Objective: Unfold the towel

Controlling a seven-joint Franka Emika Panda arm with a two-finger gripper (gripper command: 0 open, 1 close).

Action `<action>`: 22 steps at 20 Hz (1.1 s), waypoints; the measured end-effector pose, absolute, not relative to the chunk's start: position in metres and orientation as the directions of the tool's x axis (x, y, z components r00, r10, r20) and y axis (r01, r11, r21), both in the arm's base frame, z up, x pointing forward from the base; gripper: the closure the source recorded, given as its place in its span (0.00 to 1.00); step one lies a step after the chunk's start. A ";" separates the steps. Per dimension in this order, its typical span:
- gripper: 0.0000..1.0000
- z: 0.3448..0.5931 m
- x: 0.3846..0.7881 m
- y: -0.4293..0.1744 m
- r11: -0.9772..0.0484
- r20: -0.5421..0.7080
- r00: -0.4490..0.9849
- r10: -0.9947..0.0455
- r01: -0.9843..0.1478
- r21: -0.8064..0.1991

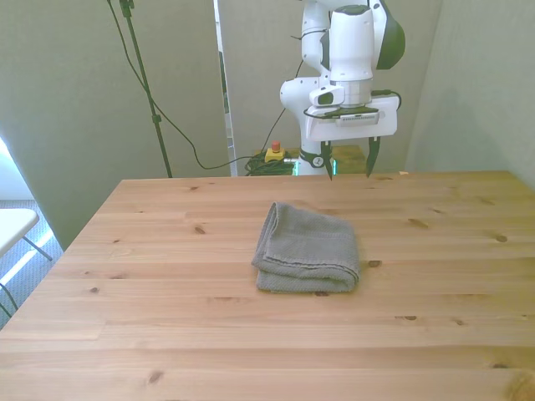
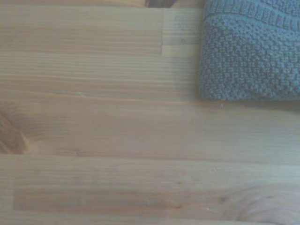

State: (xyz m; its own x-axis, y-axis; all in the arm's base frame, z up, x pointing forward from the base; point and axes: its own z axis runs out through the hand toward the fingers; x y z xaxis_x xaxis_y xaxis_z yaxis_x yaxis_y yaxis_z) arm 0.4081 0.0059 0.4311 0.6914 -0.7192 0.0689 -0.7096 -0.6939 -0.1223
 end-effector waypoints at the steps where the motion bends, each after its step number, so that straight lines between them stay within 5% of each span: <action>1: 0.00 0.431 0.408 0.006 -0.694 0.068 0.691 -0.719 -0.710 -0.122; 5: 0.00 0.428 0.417 -0.017 -0.665 0.070 0.662 -0.746 -0.736 -0.126; 14: 0.00 0.473 0.457 -0.205 -0.472 0.038 0.481 -0.876 -0.838 -0.275; 22: 0.00 0.416 0.467 -0.255 -0.376 -0.087 0.449 -0.889 -0.826 -0.420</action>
